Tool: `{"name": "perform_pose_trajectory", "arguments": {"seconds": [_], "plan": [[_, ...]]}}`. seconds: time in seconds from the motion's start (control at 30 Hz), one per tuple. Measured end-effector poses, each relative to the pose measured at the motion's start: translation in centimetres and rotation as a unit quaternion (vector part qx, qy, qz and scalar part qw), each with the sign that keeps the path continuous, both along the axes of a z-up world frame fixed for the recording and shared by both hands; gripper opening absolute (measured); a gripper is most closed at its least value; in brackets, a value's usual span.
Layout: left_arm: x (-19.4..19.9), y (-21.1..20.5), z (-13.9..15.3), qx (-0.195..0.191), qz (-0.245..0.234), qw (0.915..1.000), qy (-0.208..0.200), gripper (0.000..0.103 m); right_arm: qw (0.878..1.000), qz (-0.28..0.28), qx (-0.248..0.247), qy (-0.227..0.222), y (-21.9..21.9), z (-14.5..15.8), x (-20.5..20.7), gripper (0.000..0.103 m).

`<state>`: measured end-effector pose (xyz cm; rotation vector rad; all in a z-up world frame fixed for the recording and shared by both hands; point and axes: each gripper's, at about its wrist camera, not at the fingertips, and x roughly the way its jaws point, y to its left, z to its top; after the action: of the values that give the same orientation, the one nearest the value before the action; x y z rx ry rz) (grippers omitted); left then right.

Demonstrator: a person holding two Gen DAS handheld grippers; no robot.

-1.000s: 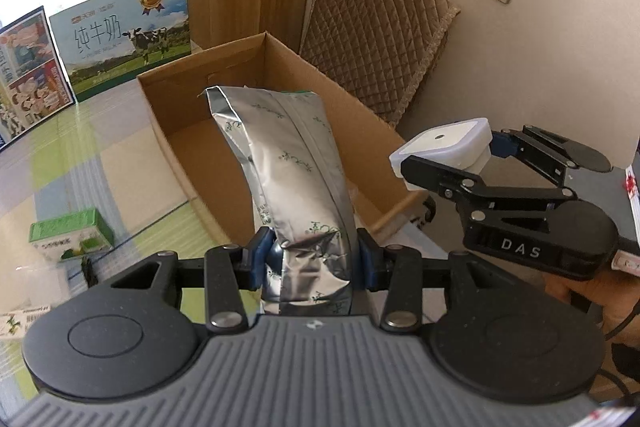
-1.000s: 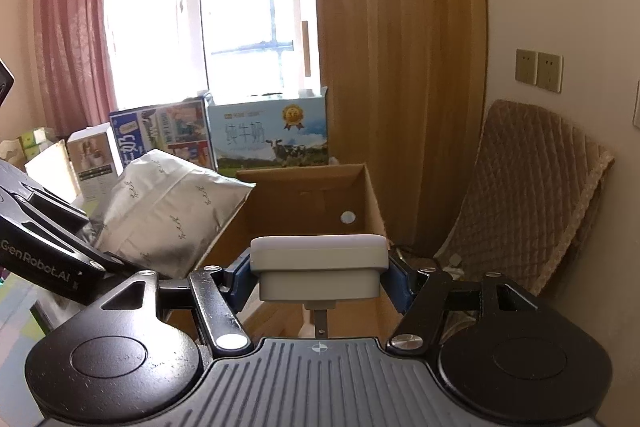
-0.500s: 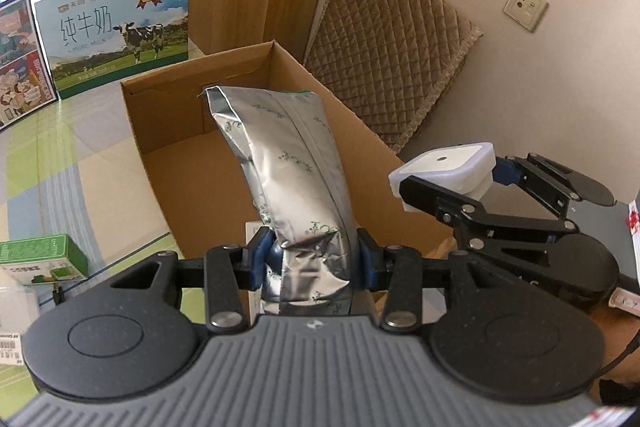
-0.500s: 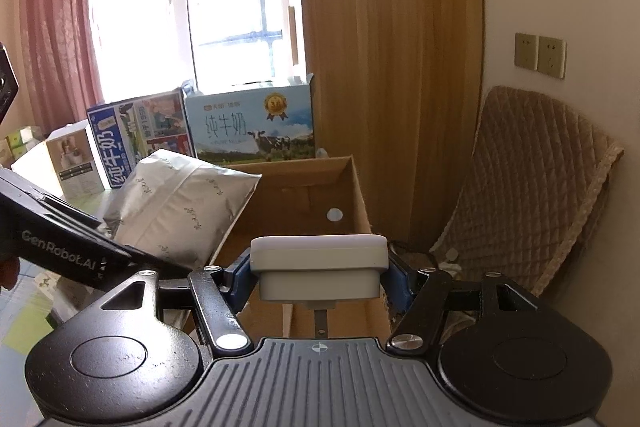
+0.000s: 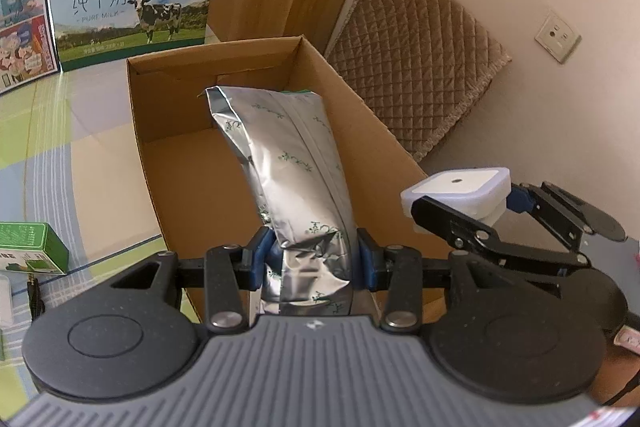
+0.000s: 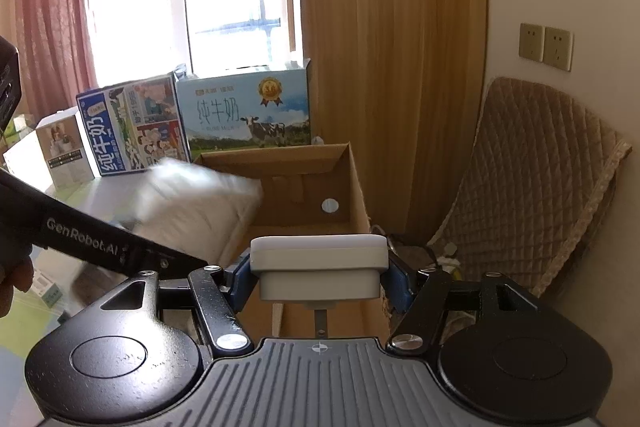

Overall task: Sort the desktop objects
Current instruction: 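Open both tools to drop the foil bag and plug into the box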

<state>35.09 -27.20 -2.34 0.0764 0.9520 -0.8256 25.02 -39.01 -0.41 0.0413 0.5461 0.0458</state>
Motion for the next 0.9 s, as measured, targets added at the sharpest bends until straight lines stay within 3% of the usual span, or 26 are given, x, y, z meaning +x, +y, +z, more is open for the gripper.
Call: {"name": "perform_pose_trajectory", "arguments": {"seconds": [0.67,0.9], "plan": [[-2.8,4.7,1.0,0.006,0.025,0.9983,-0.052,0.045,1.000,0.012,0.010,0.017,0.9,-1.2,0.0,0.062],[-3.4,5.9,1.1,0.007,0.029,0.9980,-0.055,0.048,0.998,0.038,0.043,0.017,1.3,-1.0,0.7,0.064]]}}
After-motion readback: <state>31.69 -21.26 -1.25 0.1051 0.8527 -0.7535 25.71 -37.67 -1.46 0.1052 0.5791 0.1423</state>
